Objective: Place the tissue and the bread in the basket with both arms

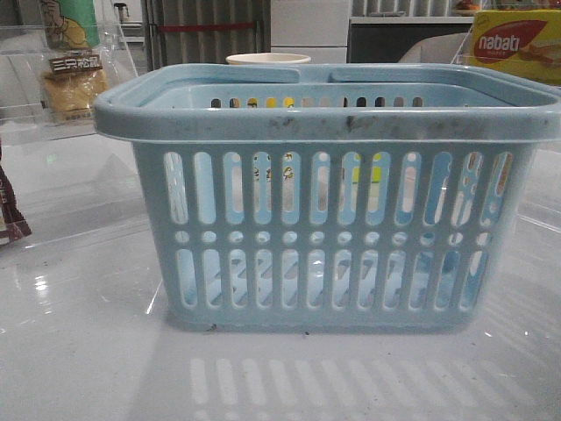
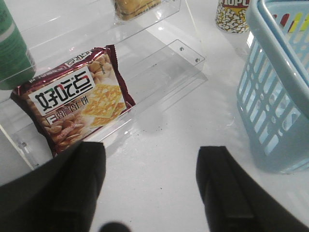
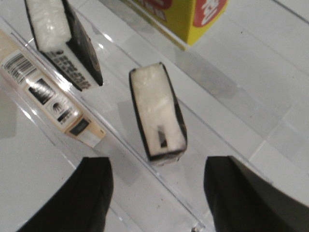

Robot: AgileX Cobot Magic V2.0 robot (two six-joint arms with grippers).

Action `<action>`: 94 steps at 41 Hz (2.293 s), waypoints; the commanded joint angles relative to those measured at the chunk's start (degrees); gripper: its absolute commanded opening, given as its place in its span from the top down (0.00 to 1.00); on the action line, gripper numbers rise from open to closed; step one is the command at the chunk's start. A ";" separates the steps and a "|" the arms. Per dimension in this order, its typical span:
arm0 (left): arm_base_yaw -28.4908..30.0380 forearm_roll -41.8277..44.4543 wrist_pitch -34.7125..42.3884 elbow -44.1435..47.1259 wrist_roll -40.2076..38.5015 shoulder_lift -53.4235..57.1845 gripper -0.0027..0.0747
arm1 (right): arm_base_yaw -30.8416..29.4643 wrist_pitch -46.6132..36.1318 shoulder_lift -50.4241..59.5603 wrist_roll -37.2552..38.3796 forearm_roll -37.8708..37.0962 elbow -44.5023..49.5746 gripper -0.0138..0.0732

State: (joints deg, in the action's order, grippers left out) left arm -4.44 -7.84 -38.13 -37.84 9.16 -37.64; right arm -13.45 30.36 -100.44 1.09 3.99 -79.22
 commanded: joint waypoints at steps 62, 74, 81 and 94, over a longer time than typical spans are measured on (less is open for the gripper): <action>-0.40 -1.08 4.36 -1.74 -0.50 -0.26 0.35 | 24.73 14.74 28.69 -1.94 5.06 -2.58 0.57; -0.40 -1.08 4.36 -1.74 -0.50 -0.26 0.35 | 35.58 13.62 22.21 -1.94 5.06 -0.28 0.57; -0.40 -1.08 4.78 -1.74 -0.50 -0.26 0.35 | 36.36 12.48 16.01 -1.94 5.00 -0.33 0.56; -0.40 -1.08 5.72 -1.74 -0.50 -0.26 0.35 | 36.36 10.22 9.73 -1.94 4.90 -0.39 0.22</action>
State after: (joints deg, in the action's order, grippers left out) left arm -4.44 -7.96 -37.03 -37.84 9.16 -37.64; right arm 22.96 44.00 -92.80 0.00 8.58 -77.98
